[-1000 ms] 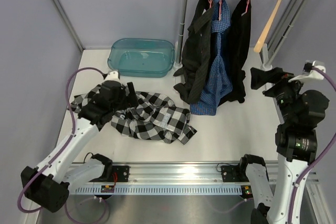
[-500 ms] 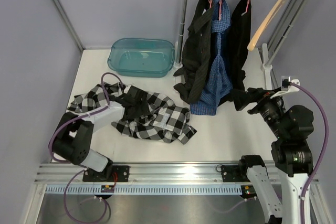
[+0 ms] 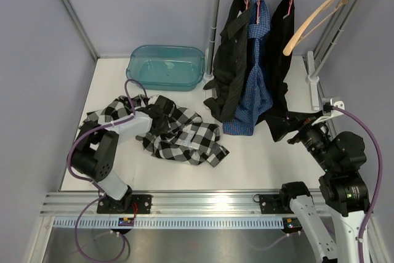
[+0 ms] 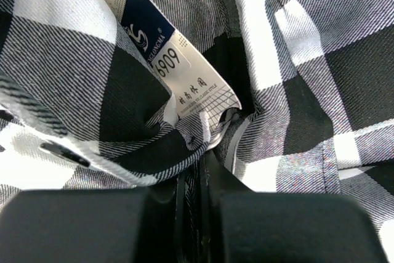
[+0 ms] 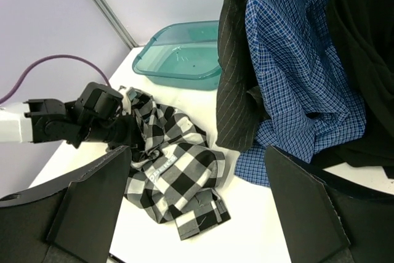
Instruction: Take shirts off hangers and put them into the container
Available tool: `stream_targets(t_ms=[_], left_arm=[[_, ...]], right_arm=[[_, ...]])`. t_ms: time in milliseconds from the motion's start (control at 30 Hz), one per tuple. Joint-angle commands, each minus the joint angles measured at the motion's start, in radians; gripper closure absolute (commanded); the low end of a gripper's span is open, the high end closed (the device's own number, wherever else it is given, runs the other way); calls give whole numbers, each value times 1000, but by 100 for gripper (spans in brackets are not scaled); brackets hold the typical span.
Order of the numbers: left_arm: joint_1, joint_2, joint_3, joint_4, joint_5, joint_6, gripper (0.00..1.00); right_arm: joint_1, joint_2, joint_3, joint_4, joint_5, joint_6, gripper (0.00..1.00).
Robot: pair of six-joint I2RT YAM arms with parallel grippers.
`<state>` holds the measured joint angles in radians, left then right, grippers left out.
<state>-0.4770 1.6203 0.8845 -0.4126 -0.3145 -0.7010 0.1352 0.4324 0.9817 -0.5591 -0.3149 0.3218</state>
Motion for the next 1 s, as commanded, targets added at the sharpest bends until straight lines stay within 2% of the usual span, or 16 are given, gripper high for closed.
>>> stream_targets(t_ms=[0,67,200,233,300,333,433,467,533,567,733,900,967], left_arm=[[-3,-42,81,-90,-46,30,100],[-3,-123,157,-150,-115,90,100],[-2,-224,430,-259,-262,234,100],[-3,-226,570,-265,-306,267,100],[-3,-196,716,-261,-343,381,100],[-3,-179,858,-249,-366,420,100],[-2,-85,1042,-146,-403,579,100],[-2,-61,1136,-59,-414,665,100],[1,17,1212,47,-445,754,100],[5,41,1267,161,-448,834,100],[32,174,1398,369,-394,928,100],[77,254,1329,537,-319,916,100],[106,268,1285,552,-310,873,100]], right_arm=[[30,-18,15,-22,45,-44,1],[40,-24,17,-28,51,-56,1],[49,-14,23,-32,45,-67,1],[50,-11,22,-28,40,-69,1],[53,-3,12,-21,31,-67,0],[55,0,11,-18,31,-69,0],[58,15,6,-10,25,-72,0],[58,17,5,-7,23,-73,1],[60,28,3,2,14,-75,1],[61,32,2,5,1,-76,1],[61,43,-15,13,-4,-79,0],[64,48,-34,27,-4,-81,0],[66,49,-34,27,-9,-82,0]])
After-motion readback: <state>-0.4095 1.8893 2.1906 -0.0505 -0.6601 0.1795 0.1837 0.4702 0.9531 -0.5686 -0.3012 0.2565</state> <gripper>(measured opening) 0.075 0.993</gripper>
